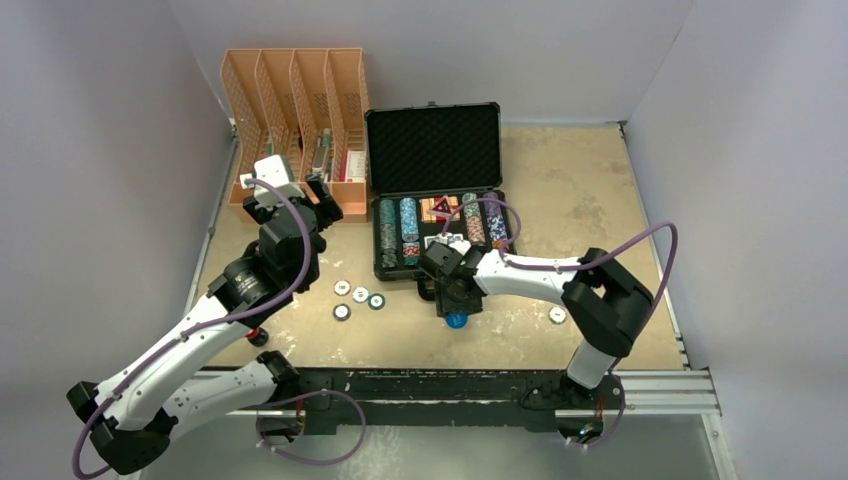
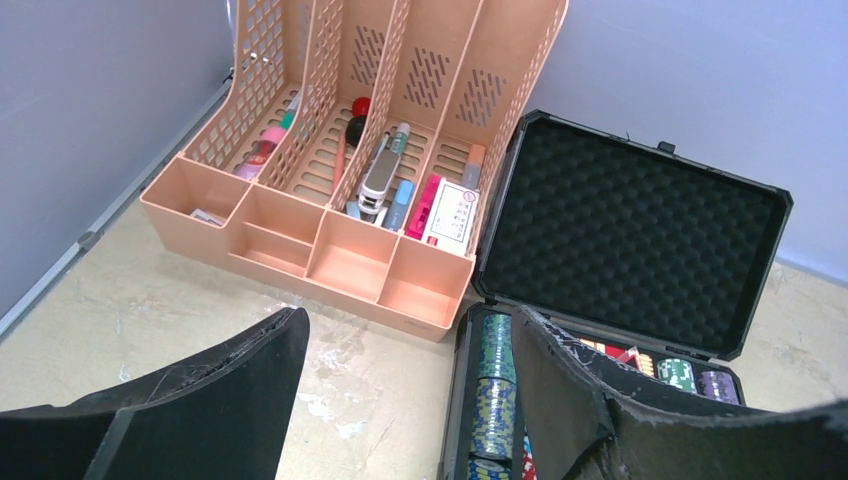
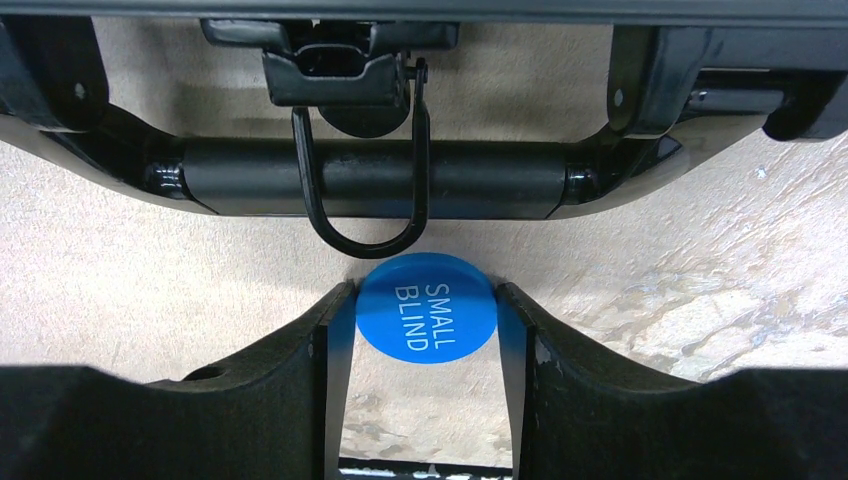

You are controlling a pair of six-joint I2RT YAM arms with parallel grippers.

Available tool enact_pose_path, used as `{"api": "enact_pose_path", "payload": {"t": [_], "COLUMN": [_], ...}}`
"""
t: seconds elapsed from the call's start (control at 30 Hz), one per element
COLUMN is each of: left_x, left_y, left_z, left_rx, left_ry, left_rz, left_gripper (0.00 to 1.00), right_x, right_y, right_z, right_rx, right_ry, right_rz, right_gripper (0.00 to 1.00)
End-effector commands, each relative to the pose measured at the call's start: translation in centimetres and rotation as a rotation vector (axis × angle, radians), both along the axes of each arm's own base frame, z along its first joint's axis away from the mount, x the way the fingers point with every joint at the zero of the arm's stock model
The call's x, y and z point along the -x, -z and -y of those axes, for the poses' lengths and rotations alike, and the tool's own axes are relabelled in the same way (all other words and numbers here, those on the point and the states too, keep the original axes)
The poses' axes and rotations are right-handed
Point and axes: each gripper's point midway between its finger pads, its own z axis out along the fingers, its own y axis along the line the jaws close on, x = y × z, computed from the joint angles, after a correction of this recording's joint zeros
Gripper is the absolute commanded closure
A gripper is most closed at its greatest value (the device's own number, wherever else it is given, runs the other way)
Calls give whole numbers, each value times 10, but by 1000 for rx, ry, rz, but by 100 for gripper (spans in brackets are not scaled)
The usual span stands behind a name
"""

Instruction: Pack up texas hold em set

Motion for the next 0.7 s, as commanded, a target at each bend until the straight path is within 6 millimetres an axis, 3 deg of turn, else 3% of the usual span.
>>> {"api": "enact_pose_path", "payload": {"t": [0.0, 0.4, 0.5, 0.67], "left_x": [-1, -2, -3, -3], "left_y": [-6, -6, -6, -5], "left_z": [-4, -6, -6, -7], "left_rx": [10, 16, 17, 17], "left_ry": [-14, -22, -20, -23], "left_rz": [20, 22, 21, 20], "left_gripper": [27, 27, 27, 27], "right_x": [1, -30, -51, -100], "right_y": [1, -84, -106, -128], "right_z": [9, -19, -22, -12], "right_rx": [24, -148, -171, -183], "right_ry": [12, 18, 39, 131], "right_rz": [16, 189, 251, 316], "right_gripper": [51, 50, 49, 49]}}
